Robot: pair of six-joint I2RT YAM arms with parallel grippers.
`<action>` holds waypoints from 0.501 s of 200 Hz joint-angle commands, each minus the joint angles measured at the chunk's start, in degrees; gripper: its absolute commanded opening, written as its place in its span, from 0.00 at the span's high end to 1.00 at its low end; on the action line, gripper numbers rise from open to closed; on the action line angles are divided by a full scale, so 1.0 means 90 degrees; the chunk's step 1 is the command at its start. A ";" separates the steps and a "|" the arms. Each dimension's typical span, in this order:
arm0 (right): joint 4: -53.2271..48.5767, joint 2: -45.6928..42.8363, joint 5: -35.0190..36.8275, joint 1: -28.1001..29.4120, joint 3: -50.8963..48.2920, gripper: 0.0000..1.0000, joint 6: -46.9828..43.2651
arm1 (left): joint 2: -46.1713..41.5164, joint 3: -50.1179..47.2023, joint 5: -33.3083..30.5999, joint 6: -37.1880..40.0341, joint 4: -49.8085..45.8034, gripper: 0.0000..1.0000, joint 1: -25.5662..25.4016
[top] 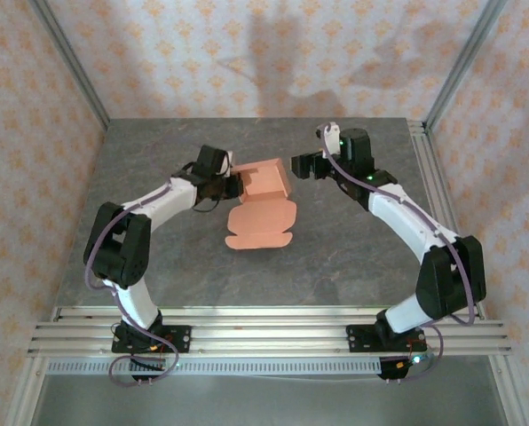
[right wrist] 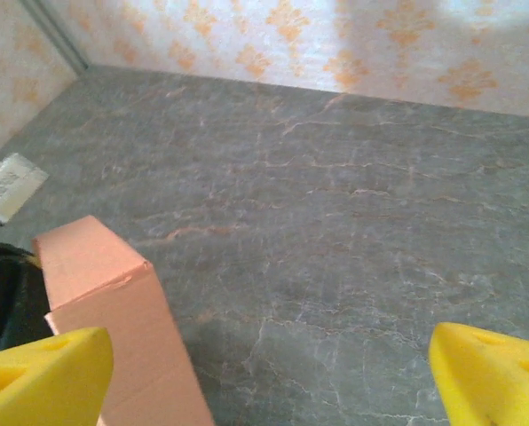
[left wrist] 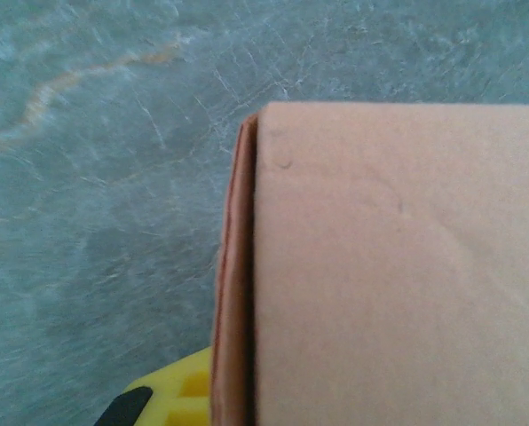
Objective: Fold the paper box
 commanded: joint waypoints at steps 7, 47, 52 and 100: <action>0.0298 -0.0386 0.0343 0.0001 -0.0244 0.08 0.0918 | 0.0116 0.1054 -0.0717 0.1262 -0.2976 1.00 0.0022; 0.0047 -0.0647 0.0363 0.0008 -0.0529 0.11 0.1009 | 0.0582 0.2092 -0.1349 0.2256 -0.5021 1.00 0.0017; 0.0006 -0.0665 0.0367 0.0011 -0.0558 0.11 0.1014 | 0.0666 0.2268 -0.1487 0.2327 -0.5269 1.00 0.0015; -0.0208 -0.0716 0.0467 0.0007 -0.0836 0.11 0.0883 | 0.1591 0.3447 -0.2470 0.2682 -0.6804 1.00 0.0012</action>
